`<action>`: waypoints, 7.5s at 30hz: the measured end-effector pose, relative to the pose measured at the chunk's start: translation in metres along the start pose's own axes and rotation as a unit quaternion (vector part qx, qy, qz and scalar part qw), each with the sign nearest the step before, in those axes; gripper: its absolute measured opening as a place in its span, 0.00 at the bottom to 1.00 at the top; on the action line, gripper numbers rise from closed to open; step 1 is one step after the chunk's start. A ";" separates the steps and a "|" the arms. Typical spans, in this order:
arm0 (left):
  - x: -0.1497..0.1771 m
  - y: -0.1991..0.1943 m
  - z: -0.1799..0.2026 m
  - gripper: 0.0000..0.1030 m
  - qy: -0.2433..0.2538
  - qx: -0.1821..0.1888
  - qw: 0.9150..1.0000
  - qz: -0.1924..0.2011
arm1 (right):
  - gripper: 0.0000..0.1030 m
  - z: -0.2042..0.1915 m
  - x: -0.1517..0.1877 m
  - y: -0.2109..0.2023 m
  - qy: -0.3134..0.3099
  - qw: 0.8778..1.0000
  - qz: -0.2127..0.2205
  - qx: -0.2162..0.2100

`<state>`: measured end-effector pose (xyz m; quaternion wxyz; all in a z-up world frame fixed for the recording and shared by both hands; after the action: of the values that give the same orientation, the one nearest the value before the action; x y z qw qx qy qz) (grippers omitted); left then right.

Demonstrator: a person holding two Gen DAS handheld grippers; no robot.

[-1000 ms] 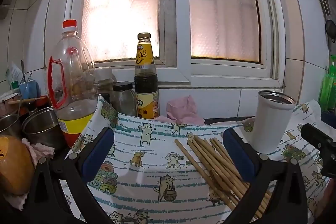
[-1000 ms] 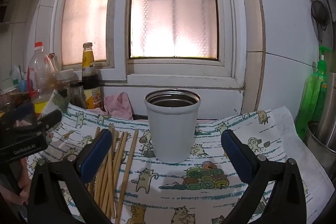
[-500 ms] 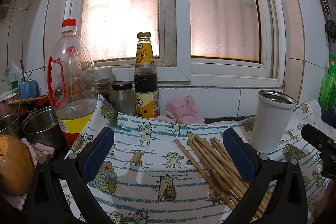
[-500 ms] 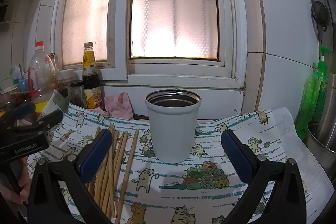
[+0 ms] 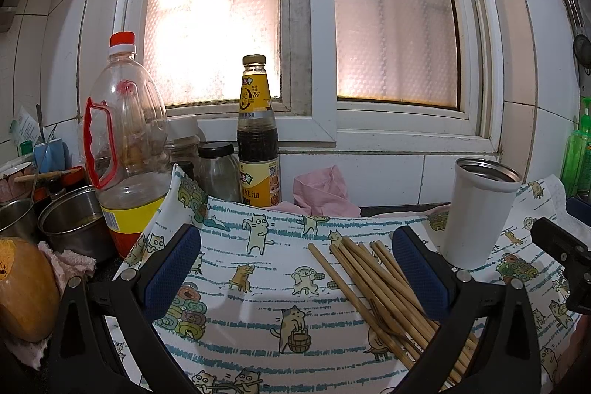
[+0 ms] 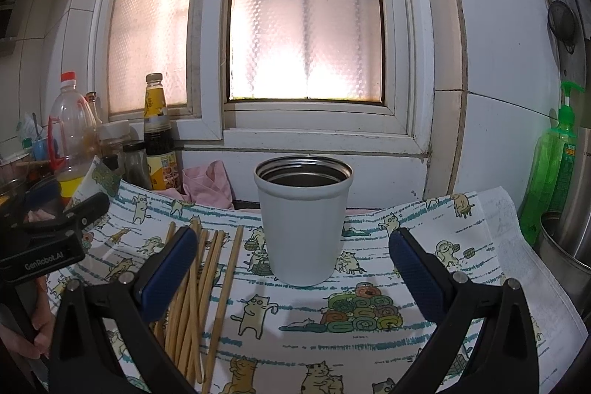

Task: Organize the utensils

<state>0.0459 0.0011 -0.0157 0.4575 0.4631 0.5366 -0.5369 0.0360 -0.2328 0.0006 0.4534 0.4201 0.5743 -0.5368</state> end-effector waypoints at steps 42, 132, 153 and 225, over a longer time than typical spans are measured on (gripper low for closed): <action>0.001 0.001 -0.003 1.00 -0.004 -0.007 1.000 -0.009 | 1.00 -0.001 0.000 0.000 -0.001 1.000 -0.006 -0.004; 0.045 0.053 -0.016 1.00 -0.046 0.010 0.976 -0.212 | 0.06 -0.062 0.050 0.123 0.011 0.914 -0.340 -0.223; 0.058 0.139 0.005 0.58 -0.015 -0.017 0.931 -0.363 | 0.06 -0.058 0.041 0.139 0.009 0.924 -0.303 -0.234; -0.134 0.093 0.141 0.06 -0.096 0.237 0.961 -0.103 | 0.06 0.122 -0.095 0.040 0.293 0.920 0.256 -0.037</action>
<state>0.1577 -0.1409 0.1014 0.3262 0.4473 0.3924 -0.7345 0.1057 -0.3509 0.0815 0.4018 0.6745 0.5738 -0.2334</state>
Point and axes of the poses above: each gripper's, at about its wrist camera, not at the fingertips, and y roughly the way its jaws point, z to its right, x to its underside, the point moved 5 cm from there along y, roughly the way its jaws point, and after that the axes turned 8 degrees about z, right-handed, at the moved point
